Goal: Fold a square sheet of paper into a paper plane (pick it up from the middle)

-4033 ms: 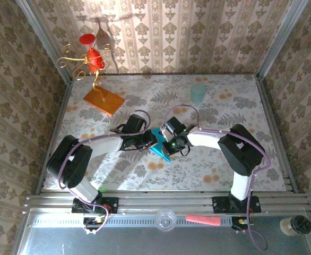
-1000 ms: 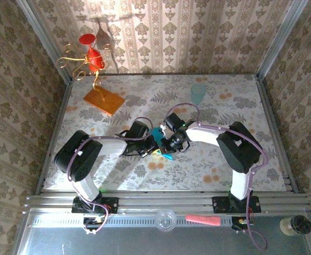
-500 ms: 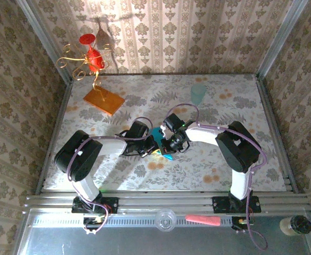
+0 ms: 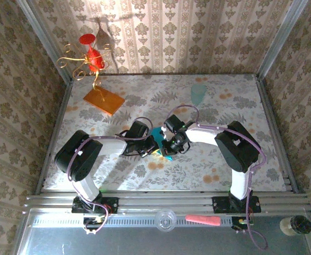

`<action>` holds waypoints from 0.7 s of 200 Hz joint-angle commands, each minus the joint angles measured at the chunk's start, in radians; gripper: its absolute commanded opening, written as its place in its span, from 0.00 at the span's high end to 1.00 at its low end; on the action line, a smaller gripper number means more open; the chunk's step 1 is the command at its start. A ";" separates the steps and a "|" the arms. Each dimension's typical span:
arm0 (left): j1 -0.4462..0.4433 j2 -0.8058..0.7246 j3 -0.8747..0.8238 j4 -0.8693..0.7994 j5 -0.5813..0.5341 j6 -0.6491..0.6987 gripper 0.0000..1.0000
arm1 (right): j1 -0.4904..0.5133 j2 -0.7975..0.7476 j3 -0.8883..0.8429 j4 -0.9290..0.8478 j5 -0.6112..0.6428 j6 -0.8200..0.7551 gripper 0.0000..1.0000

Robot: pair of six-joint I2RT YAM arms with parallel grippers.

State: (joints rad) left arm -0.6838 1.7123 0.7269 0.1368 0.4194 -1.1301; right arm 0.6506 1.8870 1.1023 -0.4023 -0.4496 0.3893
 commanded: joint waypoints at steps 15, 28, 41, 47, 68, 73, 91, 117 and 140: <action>0.012 0.056 -0.023 -0.115 -0.050 0.025 0.96 | -0.006 -0.014 -0.042 -0.083 0.021 -0.031 0.95; 0.012 0.058 -0.023 -0.117 -0.050 0.026 0.96 | -0.006 -0.023 -0.051 -0.089 0.023 -0.034 0.95; 0.013 0.059 -0.025 -0.120 -0.051 0.027 0.96 | -0.009 -0.034 -0.059 -0.097 0.024 -0.039 0.95; 0.015 0.061 -0.024 -0.123 -0.051 0.027 0.96 | -0.011 -0.040 -0.062 -0.101 0.025 -0.040 0.95; 0.017 0.063 -0.025 -0.132 -0.054 0.032 0.96 | -0.017 -0.059 -0.081 -0.110 0.025 -0.045 0.95; 0.019 0.063 -0.024 -0.135 -0.053 0.033 0.96 | -0.019 -0.062 -0.086 -0.111 0.027 -0.046 0.95; 0.019 0.063 -0.024 -0.138 -0.056 0.038 0.96 | -0.024 -0.070 -0.106 -0.115 0.024 -0.049 0.95; 0.021 0.060 -0.025 -0.140 -0.056 0.043 0.96 | -0.027 -0.090 -0.144 -0.124 0.018 -0.051 0.95; 0.022 0.058 -0.022 -0.142 -0.054 0.046 0.96 | -0.037 -0.125 -0.179 -0.129 0.021 -0.047 0.95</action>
State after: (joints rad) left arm -0.6739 1.7164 0.7273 0.1394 0.4385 -1.1187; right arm 0.6254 1.7954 0.9802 -0.4004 -0.4503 0.3603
